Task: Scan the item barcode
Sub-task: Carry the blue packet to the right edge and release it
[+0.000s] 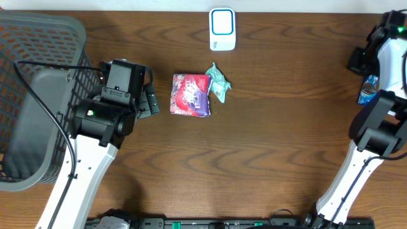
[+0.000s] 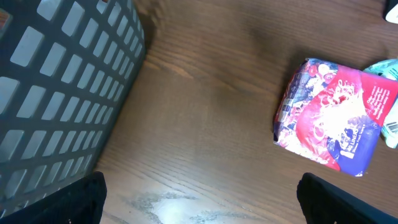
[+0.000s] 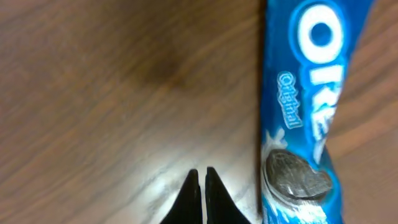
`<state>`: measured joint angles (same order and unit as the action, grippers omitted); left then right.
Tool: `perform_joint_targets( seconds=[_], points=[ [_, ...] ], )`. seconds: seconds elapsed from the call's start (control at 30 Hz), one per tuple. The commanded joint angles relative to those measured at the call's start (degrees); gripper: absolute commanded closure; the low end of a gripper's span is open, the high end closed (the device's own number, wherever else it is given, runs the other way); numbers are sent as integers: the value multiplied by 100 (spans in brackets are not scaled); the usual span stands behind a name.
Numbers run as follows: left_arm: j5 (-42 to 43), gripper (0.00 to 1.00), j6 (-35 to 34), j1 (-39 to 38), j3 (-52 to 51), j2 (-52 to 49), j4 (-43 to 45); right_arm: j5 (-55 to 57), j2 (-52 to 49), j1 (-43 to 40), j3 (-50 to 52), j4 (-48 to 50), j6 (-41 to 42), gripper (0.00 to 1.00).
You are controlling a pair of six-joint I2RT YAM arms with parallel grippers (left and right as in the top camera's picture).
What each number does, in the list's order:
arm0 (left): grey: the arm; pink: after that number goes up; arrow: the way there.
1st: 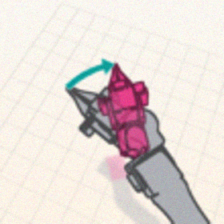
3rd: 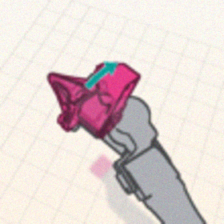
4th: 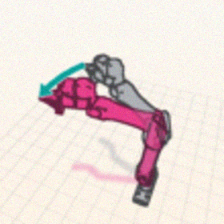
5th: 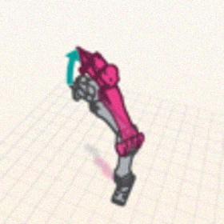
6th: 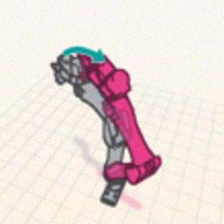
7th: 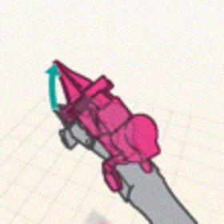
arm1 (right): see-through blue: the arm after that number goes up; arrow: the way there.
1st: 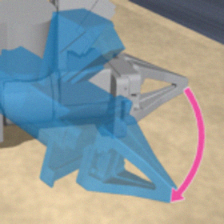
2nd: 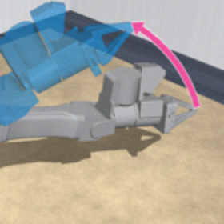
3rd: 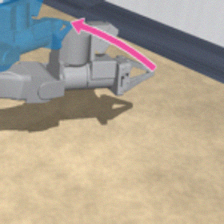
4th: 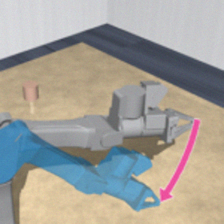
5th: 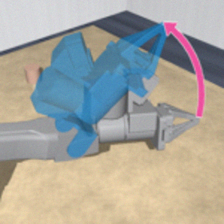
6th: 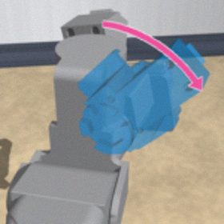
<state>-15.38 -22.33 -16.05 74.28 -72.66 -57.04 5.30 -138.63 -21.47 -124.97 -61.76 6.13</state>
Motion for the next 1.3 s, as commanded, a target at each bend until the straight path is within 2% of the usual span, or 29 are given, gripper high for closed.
perform_joint_targets(
  seconds=[0.0, 0.13, 0.3, 0.43, 0.6, 0.67, 0.77, 0.9, 0.97, 1.07, 1.17, 1.27],
  points=[
    [-72, 2, -28, 24, -13, -20, -20, 170, 24, -76, 535, 372, -107, 95],
    [-72, 2, -28, 24, -13, -20, -20, 210, 24, -229, 1099, 1104, -109, 89],
    [-72, 2, -28, 24, -13, -20, -20, 295, 24, -507, 1526, 1744, -111, 87],
    [-72, 2, -28, 24, -13, -20, -20, 1078, 24, -796, 1569, 1766, -114, 88],
    [-72, 2, -28, 24, -13, -20, -20, 1163, 31, -1071, 1563, 1657, -511, 95],
    [-72, 2, -28, 24, -13, -20, -20, 1202, 55, -1113, 1528, 1606, -605, 95],
    [-72, 2, -28, 24, -13, -20, -20, 1283, 192, -1104, 1491, 1574, -590, 91],
    [-72, 2, -28, 24, -13, -20, -20, 1178, 581, -977, 1491, 1569, -66, 91],
    [-72, 2, -28, 24, -13, -20, -22, 706, 791, -861, 1491, 1572, 4, 89],
    [-72, 2, -28, 24, -13, -20, -20, -638, 1075, -649, 1491, 1591, 4, 80],
    [-72, 2, -28, 24, -13, -20, -20, -2319, 1233, -409, 1491, 1576, 4, 59],
    [-72, 2, -28, 24, -13, -20, -20, -3858, 1235, -116, 1495, 1537, 4, 43]
  ],
)
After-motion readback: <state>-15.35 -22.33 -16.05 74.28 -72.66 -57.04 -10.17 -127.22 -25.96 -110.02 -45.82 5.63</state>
